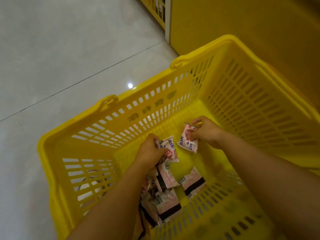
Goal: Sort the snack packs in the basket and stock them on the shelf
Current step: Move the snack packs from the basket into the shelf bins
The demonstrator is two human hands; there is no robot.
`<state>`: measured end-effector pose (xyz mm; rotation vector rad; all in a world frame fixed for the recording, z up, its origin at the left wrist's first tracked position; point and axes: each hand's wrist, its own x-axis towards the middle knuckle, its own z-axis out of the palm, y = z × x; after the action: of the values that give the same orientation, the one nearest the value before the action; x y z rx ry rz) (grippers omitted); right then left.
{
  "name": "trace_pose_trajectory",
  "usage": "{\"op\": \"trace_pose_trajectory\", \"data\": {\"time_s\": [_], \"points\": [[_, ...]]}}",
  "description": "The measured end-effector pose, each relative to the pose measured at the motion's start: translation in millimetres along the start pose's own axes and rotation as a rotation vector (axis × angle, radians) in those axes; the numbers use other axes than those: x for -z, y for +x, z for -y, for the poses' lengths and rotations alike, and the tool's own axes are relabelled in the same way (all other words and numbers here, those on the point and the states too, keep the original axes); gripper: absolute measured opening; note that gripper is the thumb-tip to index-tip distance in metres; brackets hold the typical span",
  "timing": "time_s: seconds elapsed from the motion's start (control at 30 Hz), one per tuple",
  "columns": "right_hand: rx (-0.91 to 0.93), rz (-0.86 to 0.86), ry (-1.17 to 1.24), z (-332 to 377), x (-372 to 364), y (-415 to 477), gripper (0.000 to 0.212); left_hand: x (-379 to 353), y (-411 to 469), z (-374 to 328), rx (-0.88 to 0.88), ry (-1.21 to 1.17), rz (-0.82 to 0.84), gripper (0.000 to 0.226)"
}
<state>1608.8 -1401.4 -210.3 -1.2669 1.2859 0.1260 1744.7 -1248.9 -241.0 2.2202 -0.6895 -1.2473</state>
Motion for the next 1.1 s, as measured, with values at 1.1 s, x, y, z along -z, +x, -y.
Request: {"op": "trace_pose_trajectory", "data": {"time_s": [1.1], "points": [[0.081,0.388,-0.765,-10,5,-19,0.042,0,2,-11,0.025,-0.481,-0.061,0.031]]}}
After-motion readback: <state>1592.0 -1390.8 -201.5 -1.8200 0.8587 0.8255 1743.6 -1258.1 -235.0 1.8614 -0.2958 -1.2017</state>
